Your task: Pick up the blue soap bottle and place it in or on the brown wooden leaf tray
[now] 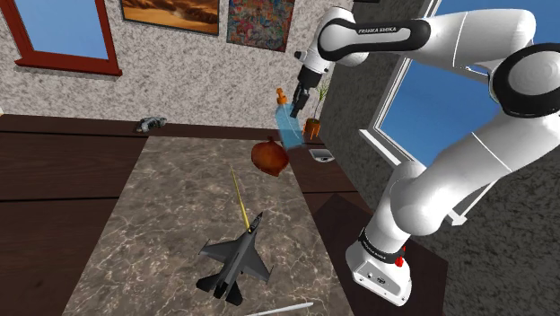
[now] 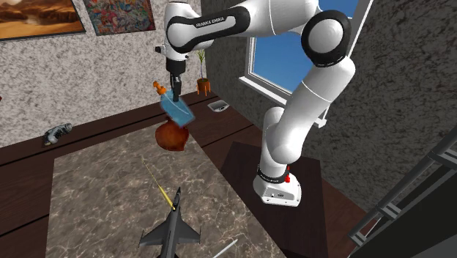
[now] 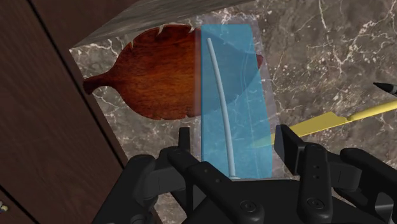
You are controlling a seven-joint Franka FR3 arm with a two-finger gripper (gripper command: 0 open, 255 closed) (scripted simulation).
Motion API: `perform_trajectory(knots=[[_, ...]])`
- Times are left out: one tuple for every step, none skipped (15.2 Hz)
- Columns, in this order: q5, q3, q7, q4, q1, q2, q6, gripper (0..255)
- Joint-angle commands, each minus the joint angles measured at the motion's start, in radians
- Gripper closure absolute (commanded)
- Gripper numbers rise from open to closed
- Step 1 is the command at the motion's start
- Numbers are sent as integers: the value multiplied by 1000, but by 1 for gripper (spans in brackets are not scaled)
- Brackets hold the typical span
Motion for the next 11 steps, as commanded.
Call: perform_trajectory(knots=[[24, -37, -44, 89, 12, 85, -10, 255], [39, -55, -67, 129, 15, 124, -14, 255], [69, -88, -108, 202, 21, 194, -26, 255], [70, -88, -111, 189, 20, 196, -13, 255], [71, -89, -113, 177, 19, 197, 0, 255], [72, -90, -116, 166, 19, 199, 14, 255], [74, -91, -119, 154, 19, 201, 27, 255], [75, -92, -121, 143, 19, 203, 40, 255], [77, -93, -124, 132, 19, 206, 53, 255], [79, -94, -127, 121, 19, 208, 66, 255], [81, -96, -130, 110, 19, 211, 80, 255]])
